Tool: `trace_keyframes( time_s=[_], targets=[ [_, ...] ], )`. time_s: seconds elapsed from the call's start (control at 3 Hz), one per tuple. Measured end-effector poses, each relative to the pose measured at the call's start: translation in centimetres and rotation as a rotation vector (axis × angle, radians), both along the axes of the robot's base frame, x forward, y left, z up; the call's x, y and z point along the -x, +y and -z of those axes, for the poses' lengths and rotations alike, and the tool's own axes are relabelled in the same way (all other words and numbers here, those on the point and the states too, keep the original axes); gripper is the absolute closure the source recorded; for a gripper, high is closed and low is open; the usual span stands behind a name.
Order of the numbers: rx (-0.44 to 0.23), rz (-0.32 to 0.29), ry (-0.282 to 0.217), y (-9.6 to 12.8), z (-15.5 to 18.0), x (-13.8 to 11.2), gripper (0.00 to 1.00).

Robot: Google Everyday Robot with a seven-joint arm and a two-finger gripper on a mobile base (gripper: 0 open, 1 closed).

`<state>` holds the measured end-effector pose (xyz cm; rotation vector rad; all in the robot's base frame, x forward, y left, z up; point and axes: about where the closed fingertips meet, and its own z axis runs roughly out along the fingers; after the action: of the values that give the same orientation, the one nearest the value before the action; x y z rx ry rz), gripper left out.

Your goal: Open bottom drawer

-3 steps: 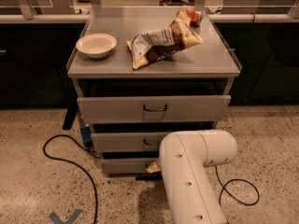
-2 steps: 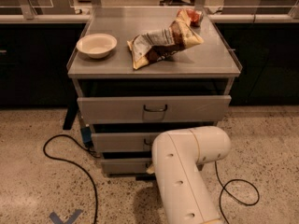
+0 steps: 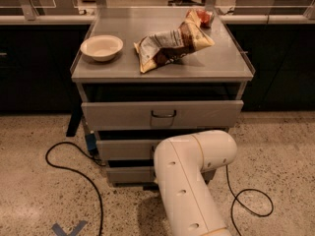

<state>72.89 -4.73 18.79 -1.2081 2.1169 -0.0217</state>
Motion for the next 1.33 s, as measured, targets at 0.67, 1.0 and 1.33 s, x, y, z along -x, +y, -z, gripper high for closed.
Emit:
trace_keyframes(
  time_s=[0.67,1.0,1.33],
  targets=[
    [0.0,0.0,0.0,0.0,0.0,0.0,0.42],
    [0.0,0.0,0.0,0.01,0.0,0.0,0.65],
    [0.0,0.0,0.0,0.01,0.0,0.0,0.89]
  ],
)
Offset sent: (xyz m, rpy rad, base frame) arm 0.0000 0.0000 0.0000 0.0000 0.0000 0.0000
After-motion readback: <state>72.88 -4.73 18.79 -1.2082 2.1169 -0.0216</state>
